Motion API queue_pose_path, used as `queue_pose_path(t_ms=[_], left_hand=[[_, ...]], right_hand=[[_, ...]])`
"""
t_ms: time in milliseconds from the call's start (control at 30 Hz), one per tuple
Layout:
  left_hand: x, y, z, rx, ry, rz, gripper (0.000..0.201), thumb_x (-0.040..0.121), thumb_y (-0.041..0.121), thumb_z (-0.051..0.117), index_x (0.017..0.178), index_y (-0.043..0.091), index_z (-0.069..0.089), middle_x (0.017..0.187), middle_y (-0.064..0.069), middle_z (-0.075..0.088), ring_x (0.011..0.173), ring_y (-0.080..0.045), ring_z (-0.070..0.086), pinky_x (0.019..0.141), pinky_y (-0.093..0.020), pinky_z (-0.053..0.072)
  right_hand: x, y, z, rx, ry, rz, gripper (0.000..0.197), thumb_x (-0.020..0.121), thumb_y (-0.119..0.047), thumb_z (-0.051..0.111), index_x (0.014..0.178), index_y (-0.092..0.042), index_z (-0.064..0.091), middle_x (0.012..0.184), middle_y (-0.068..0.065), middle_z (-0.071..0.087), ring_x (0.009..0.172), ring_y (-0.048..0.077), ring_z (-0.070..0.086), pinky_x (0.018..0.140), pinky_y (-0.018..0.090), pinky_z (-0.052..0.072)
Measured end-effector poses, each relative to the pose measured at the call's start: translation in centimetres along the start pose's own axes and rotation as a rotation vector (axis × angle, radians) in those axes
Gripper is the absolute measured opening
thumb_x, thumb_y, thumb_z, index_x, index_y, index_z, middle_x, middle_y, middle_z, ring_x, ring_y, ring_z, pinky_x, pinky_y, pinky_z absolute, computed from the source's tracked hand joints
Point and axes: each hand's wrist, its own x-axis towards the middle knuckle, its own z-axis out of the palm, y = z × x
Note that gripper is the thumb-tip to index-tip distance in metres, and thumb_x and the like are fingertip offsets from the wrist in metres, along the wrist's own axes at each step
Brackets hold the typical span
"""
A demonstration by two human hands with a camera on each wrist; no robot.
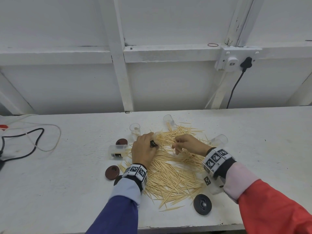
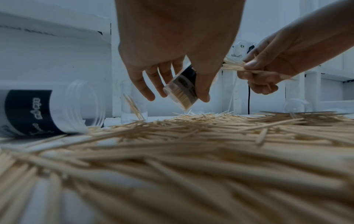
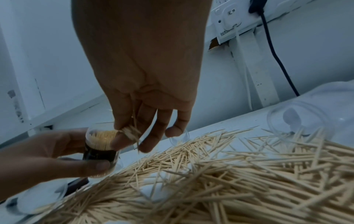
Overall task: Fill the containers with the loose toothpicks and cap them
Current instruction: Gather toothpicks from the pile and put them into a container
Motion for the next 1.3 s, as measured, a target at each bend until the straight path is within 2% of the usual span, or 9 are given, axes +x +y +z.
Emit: queue_pose_path(t_ms=[100,233,433,533,667,833,1033,1133,1300], left_hand=[[0.0,0.1,0.0,-0.003,-0.011,0.004,0.056,0.083,0.035,0.071,0.134,0.024,0.052,0.126,0.004,0.060,0.117,-0.020,0.048,0.091,-0.034,0.038],[0.1,0.0,0.1,-0.011,-0.024,0.010,0.057,0.082,0.035,0.072,0.134,0.025,0.052,0.127,0.005,0.060,0.117,-0.019,0.048,0.094,-0.034,0.039],[0.2,-0.3,0.4,-0.002,-0.039,0.023,0.057,0.082,0.037,0.071,0.134,0.026,0.052,0.126,0.006,0.060,0.116,-0.018,0.048,0.093,-0.034,0.040],[0.2,-0.3,0.5,0.000,-0.046,0.033,0.057,0.082,0.037,0.071,0.134,0.025,0.052,0.127,0.005,0.060,0.116,-0.018,0.049,0.093,-0.034,0.040],[0.2,-0.3,0.5,-0.003,-0.050,0.047,0.057,0.081,0.037,0.072,0.134,0.024,0.053,0.127,0.005,0.060,0.116,-0.019,0.049,0.091,-0.033,0.040],[0.1,-0.4,0.6,-0.011,-0.052,0.057,0.057,0.082,0.038,0.072,0.134,0.025,0.052,0.127,0.005,0.059,0.117,-0.018,0.048,0.092,-0.033,0.040],[0.3,-0.7,0.9,0.005,-0.068,0.079,0.053,0.080,0.038,0.071,0.130,0.028,0.055,0.123,0.009,0.061,0.113,-0.016,0.051,0.085,-0.032,0.042],[0.3,-0.8,1.1,-0.001,-0.062,0.082,0.052,0.080,0.036,0.070,0.129,0.027,0.056,0.122,0.009,0.061,0.113,-0.018,0.051,0.087,-0.032,0.042],[0.4,-1.0,1.3,-0.001,-0.057,0.088,0.051,0.081,0.034,0.068,0.130,0.026,0.056,0.123,0.008,0.062,0.112,-0.017,0.051,0.088,-0.032,0.041]], right_hand=[[0.2,-0.3,0.0,0.056,0.038,0.008,0.025,0.097,-0.016,0.055,0.074,-0.006,0.055,0.064,0.000,0.063,0.060,0.012,0.059,0.076,0.036,0.050],[0.5,-0.7,-0.1,0.000,0.117,0.050,0.031,0.097,-0.017,0.054,0.067,-0.014,0.050,0.061,-0.006,0.057,0.055,0.010,0.049,0.064,0.031,0.040],[0.9,-1.1,-0.1,0.021,0.144,0.031,0.028,0.097,-0.018,0.054,0.069,-0.014,0.053,0.068,0.003,0.058,0.060,0.014,0.048,0.065,0.033,0.038],[1.2,-1.0,0.0,-0.078,0.112,0.028,0.029,0.096,-0.024,0.056,0.068,-0.017,0.053,0.071,0.011,0.061,0.062,0.017,0.050,0.066,0.036,0.040],[1.3,-1.1,0.2,-0.244,0.002,0.022,0.024,0.098,-0.031,0.055,0.074,-0.024,0.055,0.068,-0.006,0.056,0.061,0.009,0.049,0.064,0.028,0.040],[1.3,-1.4,0.2,-0.265,-0.011,0.021,0.024,0.100,-0.032,0.051,0.085,-0.017,0.061,0.072,-0.007,0.056,0.064,0.007,0.050,0.067,0.029,0.043],[1.2,-1.6,0.2,-0.270,-0.009,0.004,0.028,0.101,-0.032,0.047,0.077,-0.023,0.056,0.081,-0.003,0.062,0.066,0.006,0.052,0.067,0.027,0.043],[1.0,-2.0,-0.1,-0.191,-0.006,0.006,0.027,0.101,-0.027,0.048,0.077,-0.020,0.056,0.076,-0.009,0.058,0.065,0.004,0.051,0.065,0.021,0.042],[1.0,-2.4,-0.6,-0.037,0.023,0.026,0.027,0.101,-0.022,0.049,0.078,-0.013,0.059,0.065,-0.011,0.054,0.055,0.000,0.047,0.053,0.012,0.037]])
